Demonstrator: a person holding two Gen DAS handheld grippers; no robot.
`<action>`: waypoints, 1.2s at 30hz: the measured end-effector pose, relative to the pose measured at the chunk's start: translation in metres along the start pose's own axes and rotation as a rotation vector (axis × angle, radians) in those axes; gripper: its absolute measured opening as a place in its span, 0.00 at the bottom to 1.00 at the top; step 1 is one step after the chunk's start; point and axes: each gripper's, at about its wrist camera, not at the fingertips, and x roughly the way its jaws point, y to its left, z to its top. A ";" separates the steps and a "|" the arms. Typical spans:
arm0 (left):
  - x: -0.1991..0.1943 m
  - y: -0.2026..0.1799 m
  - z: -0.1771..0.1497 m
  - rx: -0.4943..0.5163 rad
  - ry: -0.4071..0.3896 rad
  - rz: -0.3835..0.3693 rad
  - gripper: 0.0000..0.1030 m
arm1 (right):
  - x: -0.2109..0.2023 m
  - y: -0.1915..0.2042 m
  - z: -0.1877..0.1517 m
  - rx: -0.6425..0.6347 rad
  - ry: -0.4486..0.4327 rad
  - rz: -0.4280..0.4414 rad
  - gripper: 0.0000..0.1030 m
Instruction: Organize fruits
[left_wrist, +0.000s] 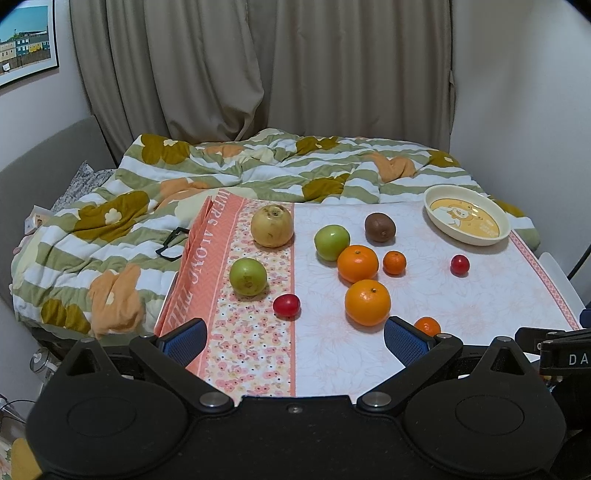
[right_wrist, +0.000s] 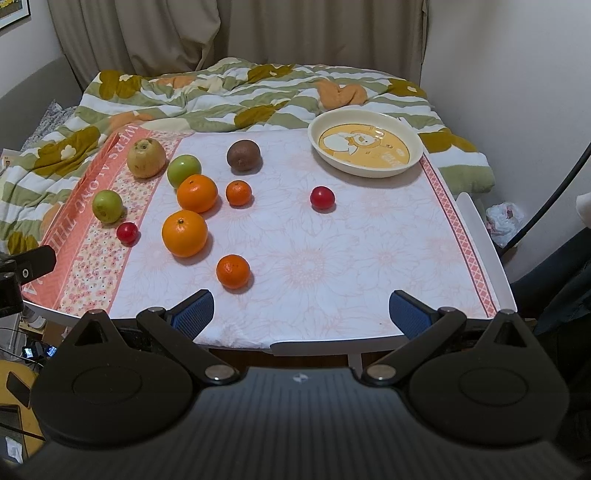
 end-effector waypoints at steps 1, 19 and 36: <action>0.000 0.000 0.000 0.000 0.000 0.000 1.00 | 0.000 0.000 0.000 -0.001 -0.001 0.000 1.00; 0.000 -0.003 0.000 0.001 -0.003 0.001 1.00 | -0.005 -0.002 -0.001 -0.002 -0.010 0.011 1.00; -0.001 -0.006 0.003 -0.001 -0.004 0.001 1.00 | -0.005 -0.001 -0.001 -0.001 -0.009 0.010 1.00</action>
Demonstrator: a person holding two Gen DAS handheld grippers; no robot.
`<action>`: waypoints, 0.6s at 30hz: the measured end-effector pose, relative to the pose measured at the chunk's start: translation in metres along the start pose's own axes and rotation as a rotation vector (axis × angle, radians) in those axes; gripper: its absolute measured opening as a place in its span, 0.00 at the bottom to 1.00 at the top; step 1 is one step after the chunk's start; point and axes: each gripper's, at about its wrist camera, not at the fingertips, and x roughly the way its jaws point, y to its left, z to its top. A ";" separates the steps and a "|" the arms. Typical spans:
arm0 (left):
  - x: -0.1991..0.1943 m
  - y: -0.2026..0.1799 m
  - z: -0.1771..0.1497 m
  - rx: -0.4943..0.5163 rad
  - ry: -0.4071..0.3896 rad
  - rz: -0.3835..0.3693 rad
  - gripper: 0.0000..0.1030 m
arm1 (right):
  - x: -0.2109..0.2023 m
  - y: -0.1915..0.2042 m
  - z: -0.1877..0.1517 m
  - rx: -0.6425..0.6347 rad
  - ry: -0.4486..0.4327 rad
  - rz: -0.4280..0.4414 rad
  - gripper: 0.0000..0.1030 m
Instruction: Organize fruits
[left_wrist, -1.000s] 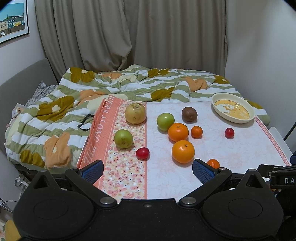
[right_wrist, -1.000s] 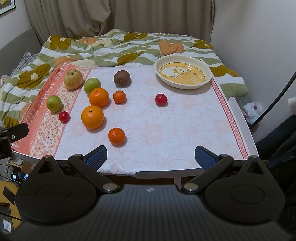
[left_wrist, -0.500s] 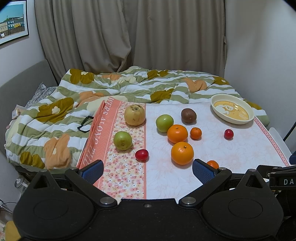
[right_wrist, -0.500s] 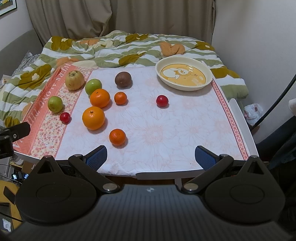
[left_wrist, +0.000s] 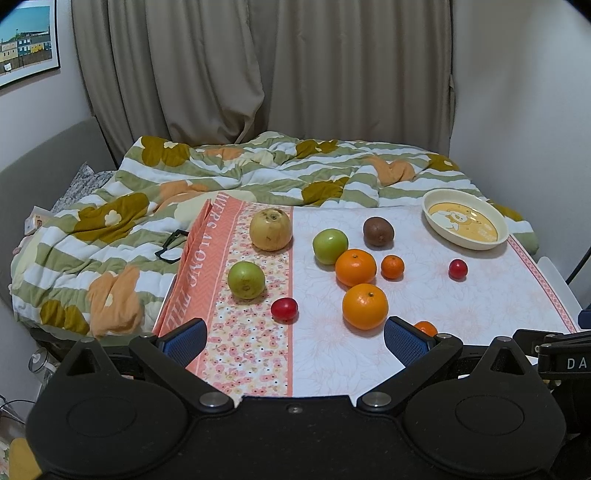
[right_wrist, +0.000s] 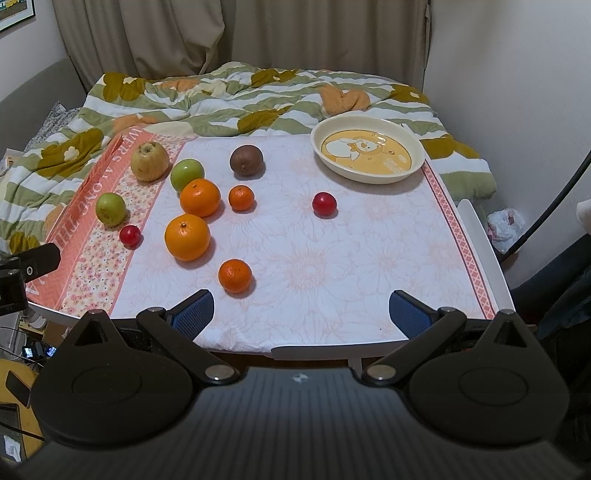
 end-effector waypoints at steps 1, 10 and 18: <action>-0.001 0.000 0.002 -0.002 0.000 0.000 1.00 | 0.000 0.000 0.000 0.000 0.000 0.001 1.00; -0.001 0.000 0.001 -0.004 -0.002 -0.001 1.00 | 0.001 -0.001 0.003 -0.005 0.004 0.002 1.00; -0.001 0.001 0.002 -0.008 -0.010 0.000 1.00 | 0.001 -0.001 0.003 -0.011 -0.004 0.010 1.00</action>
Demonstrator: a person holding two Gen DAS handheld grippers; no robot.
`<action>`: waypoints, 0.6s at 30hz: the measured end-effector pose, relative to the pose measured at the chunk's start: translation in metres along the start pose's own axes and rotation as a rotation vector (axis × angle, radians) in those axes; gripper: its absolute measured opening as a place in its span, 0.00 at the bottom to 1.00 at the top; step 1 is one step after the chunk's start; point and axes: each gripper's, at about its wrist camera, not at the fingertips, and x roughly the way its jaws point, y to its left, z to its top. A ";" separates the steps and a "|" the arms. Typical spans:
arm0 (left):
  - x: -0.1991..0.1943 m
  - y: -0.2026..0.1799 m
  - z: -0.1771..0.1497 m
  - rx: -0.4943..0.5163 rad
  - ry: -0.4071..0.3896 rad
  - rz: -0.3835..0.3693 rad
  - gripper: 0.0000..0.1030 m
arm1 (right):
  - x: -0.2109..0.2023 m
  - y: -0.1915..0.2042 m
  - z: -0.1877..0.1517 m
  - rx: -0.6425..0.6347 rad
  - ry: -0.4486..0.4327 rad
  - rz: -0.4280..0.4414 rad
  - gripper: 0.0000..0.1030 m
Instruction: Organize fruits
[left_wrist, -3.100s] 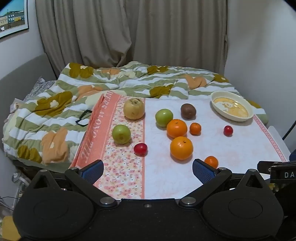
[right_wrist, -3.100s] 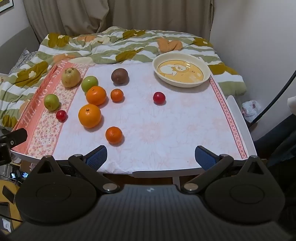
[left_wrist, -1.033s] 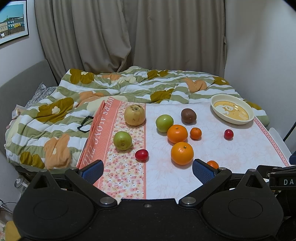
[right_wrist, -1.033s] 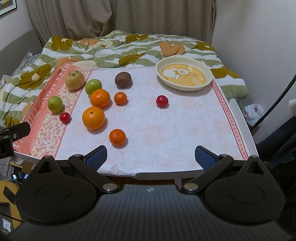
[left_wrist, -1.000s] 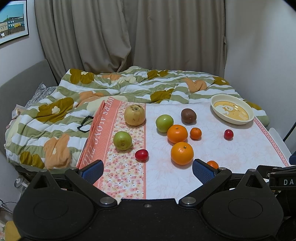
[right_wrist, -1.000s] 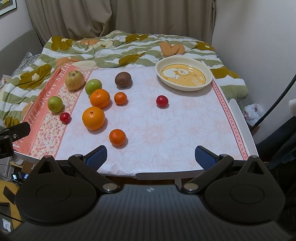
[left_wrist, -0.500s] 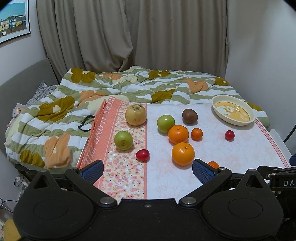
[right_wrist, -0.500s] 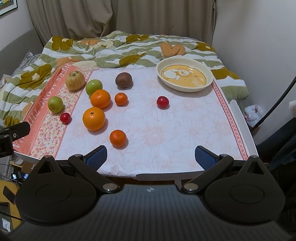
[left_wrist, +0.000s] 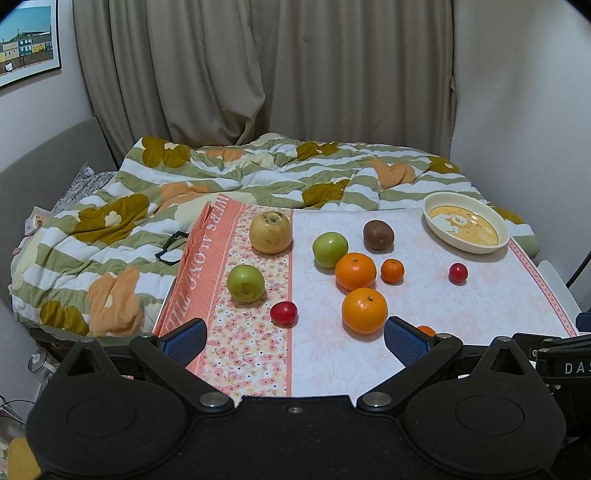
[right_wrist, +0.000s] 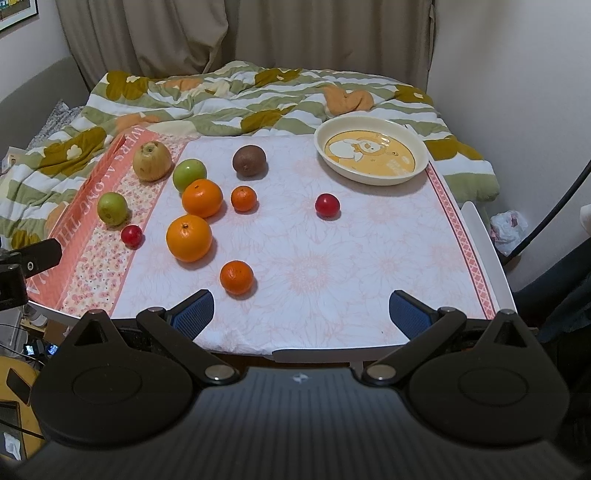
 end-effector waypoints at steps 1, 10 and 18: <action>0.000 0.000 0.000 0.000 0.000 0.001 1.00 | 0.000 0.000 0.000 -0.002 -0.002 0.002 1.00; -0.005 0.002 0.008 -0.007 0.000 0.052 1.00 | 0.000 -0.007 0.013 -0.056 0.001 0.030 1.00; 0.014 0.013 0.003 0.021 -0.009 0.119 1.00 | 0.021 0.007 0.018 -0.239 -0.024 0.073 1.00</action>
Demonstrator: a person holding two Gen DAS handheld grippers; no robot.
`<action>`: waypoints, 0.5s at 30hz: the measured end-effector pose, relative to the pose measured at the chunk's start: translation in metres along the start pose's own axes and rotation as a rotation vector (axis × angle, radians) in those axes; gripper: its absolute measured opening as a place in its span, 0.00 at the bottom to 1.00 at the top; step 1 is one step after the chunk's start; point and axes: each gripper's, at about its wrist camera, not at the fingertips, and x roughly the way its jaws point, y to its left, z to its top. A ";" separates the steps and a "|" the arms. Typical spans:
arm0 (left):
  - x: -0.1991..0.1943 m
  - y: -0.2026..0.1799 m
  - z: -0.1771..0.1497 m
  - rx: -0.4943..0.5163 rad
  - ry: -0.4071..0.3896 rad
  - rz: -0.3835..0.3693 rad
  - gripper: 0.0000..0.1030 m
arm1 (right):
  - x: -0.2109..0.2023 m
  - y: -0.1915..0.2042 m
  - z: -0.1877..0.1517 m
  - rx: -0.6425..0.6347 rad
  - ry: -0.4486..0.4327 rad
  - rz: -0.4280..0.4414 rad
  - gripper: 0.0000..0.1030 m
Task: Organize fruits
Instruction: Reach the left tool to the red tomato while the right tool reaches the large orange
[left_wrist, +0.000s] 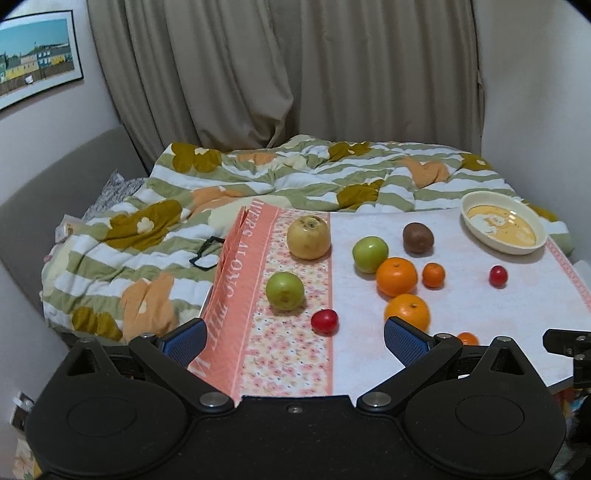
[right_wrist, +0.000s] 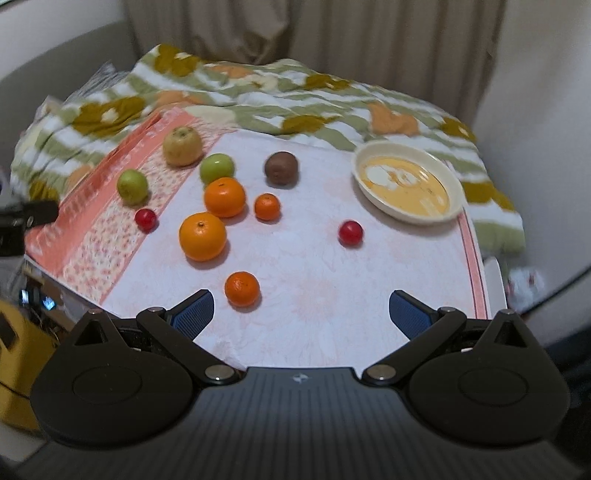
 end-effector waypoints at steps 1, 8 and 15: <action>0.006 0.001 0.000 0.008 0.003 -0.004 1.00 | 0.004 0.003 0.001 -0.017 0.000 0.005 1.00; 0.051 0.019 0.004 0.067 0.024 -0.110 1.00 | 0.037 0.017 0.008 0.021 0.019 -0.010 1.00; 0.104 0.025 0.002 0.154 0.076 -0.225 0.98 | 0.080 0.028 0.016 0.039 0.029 0.050 1.00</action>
